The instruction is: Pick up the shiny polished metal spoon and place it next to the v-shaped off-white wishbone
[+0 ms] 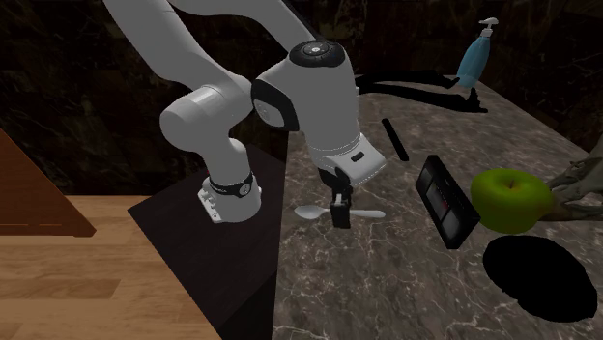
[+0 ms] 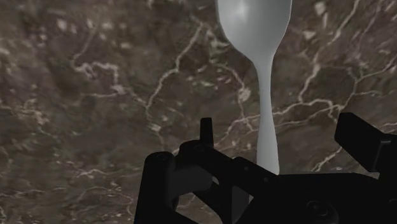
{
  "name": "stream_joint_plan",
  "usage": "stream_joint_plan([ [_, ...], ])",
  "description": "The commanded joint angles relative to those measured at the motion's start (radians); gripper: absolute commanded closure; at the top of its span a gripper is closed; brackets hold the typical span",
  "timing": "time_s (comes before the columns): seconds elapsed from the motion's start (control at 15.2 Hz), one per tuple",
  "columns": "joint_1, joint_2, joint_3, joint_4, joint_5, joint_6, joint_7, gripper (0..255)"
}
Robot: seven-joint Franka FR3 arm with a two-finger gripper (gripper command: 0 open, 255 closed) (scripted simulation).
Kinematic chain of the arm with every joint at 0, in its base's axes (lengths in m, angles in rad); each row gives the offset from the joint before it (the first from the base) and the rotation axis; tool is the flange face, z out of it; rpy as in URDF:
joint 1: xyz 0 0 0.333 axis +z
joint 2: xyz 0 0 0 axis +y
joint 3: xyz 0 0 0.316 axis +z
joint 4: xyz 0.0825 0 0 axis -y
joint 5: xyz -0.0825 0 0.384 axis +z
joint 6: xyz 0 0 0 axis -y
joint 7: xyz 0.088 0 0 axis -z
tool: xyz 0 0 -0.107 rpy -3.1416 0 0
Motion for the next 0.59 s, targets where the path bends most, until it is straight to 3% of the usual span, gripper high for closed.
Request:
stream_joint_plan([
  [0.0,0.000,0.000,0.000,0.000,0.000,0.000,0.000,0],
  [0.07,0.000,0.000,0.000,0.000,0.000,0.000,0.000,255],
  [0.53,0.000,0.000,0.000,0.000,0.000,0.000,0.000,255],
])
